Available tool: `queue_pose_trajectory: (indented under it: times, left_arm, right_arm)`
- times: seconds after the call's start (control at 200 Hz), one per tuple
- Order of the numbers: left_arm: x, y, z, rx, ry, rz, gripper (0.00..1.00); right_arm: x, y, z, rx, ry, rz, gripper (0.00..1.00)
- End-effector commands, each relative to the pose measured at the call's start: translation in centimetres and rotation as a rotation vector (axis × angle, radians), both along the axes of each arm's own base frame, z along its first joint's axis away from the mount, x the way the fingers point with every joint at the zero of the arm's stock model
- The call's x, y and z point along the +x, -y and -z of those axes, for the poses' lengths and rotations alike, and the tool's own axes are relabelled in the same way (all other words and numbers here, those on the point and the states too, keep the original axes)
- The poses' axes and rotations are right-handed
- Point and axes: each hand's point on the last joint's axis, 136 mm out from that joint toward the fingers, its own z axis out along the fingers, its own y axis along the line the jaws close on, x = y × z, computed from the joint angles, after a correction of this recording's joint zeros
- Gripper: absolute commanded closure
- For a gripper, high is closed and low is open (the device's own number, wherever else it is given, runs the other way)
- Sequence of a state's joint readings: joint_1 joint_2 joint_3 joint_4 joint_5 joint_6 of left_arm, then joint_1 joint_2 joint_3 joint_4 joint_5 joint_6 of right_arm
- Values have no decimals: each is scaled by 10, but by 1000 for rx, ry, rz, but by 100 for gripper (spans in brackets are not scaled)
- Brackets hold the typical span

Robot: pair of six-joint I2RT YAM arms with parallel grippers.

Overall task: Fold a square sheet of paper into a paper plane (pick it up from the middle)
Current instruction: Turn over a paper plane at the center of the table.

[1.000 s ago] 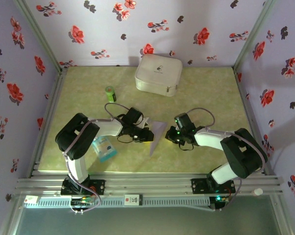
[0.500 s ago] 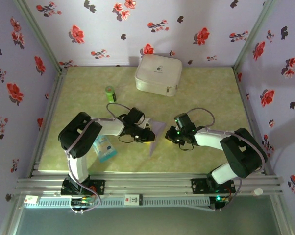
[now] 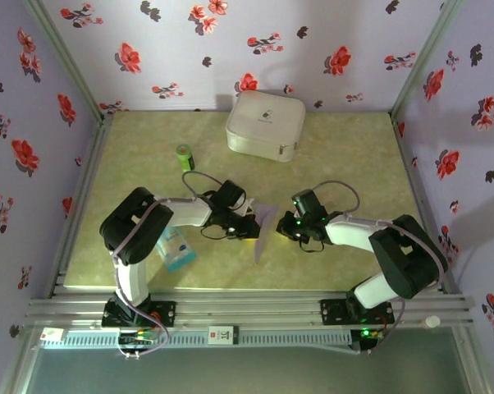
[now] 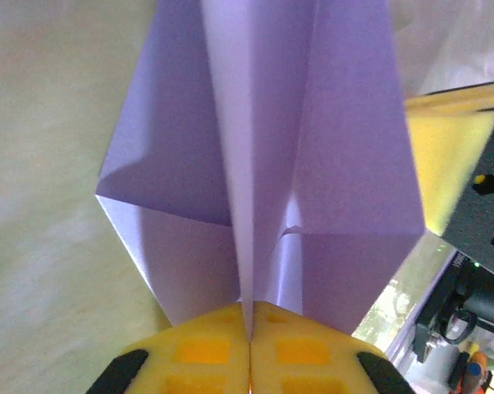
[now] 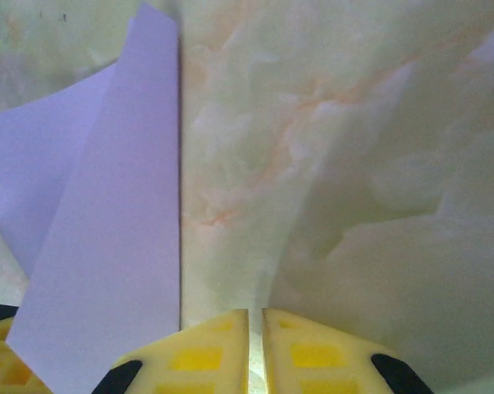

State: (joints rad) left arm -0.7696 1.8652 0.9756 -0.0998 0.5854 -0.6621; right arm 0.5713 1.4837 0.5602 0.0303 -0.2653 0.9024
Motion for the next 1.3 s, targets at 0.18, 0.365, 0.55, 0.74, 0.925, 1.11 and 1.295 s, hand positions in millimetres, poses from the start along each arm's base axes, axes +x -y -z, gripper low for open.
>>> queue_pose_trajectory:
  times: [0.18,0.365,0.55,0.74,0.925,1.11,1.295]
  left_arm:
    - [34,-52,-35,296,242,-119,94]
    - [39,-76,-35,455,268,-137,94]
    - [39,-84,-30,509,260,-133,94]
    - [36,-84,-22,531,237,-124,93]
    - [35,-80,-17,532,222,-112,93]
    - [35,-78,-13,536,215,-109,90]
    - [33,-78,-9,546,204,-106,87]
  right_arm:
    - [5,22,-18,-91,87,73,86]
    - [3,25,-15,-89,81,90,85]
    - [3,23,-13,-79,75,89,85]
    - [5,19,-14,-66,72,84,84]
    - [14,-13,-39,135,143,38,78]
    - [18,-34,-56,234,168,-24,74]
    - [18,-39,-52,234,149,-41,73]
